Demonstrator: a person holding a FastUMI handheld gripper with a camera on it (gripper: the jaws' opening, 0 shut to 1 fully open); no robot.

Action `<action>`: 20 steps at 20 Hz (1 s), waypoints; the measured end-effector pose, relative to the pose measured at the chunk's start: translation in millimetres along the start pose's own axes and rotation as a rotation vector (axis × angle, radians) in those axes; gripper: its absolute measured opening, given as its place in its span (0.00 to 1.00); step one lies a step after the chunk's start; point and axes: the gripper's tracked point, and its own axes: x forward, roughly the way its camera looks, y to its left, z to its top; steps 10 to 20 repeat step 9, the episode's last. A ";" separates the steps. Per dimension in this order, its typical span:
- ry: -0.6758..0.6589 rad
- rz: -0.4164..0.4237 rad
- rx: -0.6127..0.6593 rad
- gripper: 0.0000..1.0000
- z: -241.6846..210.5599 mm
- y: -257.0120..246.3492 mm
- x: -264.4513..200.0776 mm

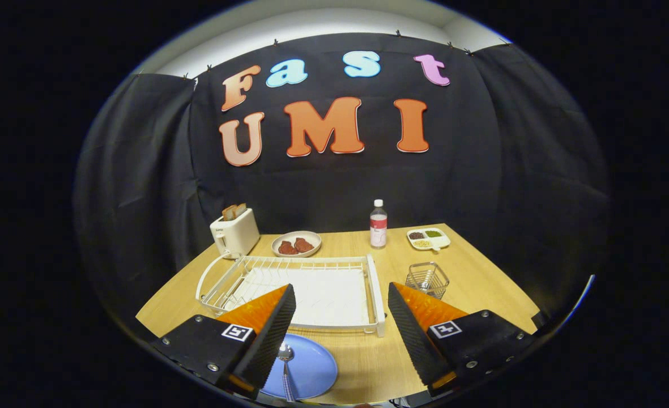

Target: Take the plate from the dish rack, then take the spoon from the basket and place it into the plate.

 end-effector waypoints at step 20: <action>-0.117 -0.135 0.076 0.97 64.2 -107.1 -6.6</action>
